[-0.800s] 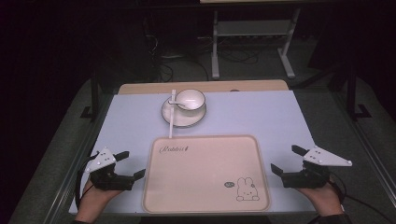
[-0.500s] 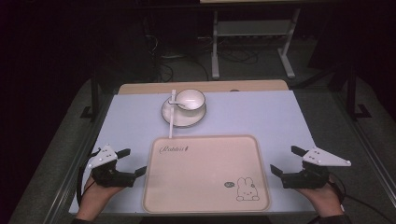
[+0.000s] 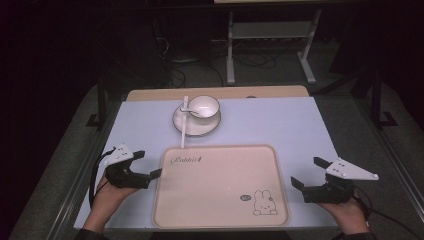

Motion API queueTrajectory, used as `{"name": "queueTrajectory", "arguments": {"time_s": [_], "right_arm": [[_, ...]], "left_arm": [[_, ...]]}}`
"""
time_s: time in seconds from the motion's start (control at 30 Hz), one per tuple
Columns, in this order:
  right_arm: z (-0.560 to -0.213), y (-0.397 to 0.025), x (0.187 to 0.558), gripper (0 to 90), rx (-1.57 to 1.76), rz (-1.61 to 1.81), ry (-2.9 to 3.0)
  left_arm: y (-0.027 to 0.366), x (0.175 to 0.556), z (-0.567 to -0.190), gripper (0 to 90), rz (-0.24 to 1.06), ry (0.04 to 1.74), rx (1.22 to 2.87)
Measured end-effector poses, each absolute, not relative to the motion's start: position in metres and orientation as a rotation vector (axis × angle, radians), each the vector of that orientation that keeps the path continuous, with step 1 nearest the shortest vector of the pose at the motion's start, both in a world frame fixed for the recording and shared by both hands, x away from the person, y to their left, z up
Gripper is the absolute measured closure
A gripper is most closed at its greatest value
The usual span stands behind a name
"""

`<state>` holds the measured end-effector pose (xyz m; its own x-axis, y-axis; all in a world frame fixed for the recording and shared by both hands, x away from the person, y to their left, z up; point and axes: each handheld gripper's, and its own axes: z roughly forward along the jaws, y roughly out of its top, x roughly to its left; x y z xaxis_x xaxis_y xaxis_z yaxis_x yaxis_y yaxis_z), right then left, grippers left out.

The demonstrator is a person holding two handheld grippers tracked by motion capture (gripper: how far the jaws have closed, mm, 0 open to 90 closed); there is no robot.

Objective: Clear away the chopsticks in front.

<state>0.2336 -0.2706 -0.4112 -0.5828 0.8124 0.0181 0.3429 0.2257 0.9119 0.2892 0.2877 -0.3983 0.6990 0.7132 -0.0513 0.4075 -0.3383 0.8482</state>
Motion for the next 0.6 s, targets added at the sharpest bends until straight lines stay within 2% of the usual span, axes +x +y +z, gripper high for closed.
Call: {"name": "queueTrajectory", "arguments": {"time_s": [0.6], "right_arm": [[-0.411, -0.271, 0.235, 0.0, 1.060, 1.324, 2.036]], "left_arm": [[0.267, 0.333, -0.386, 6.1, 0.405, 0.874, 2.002]]}}
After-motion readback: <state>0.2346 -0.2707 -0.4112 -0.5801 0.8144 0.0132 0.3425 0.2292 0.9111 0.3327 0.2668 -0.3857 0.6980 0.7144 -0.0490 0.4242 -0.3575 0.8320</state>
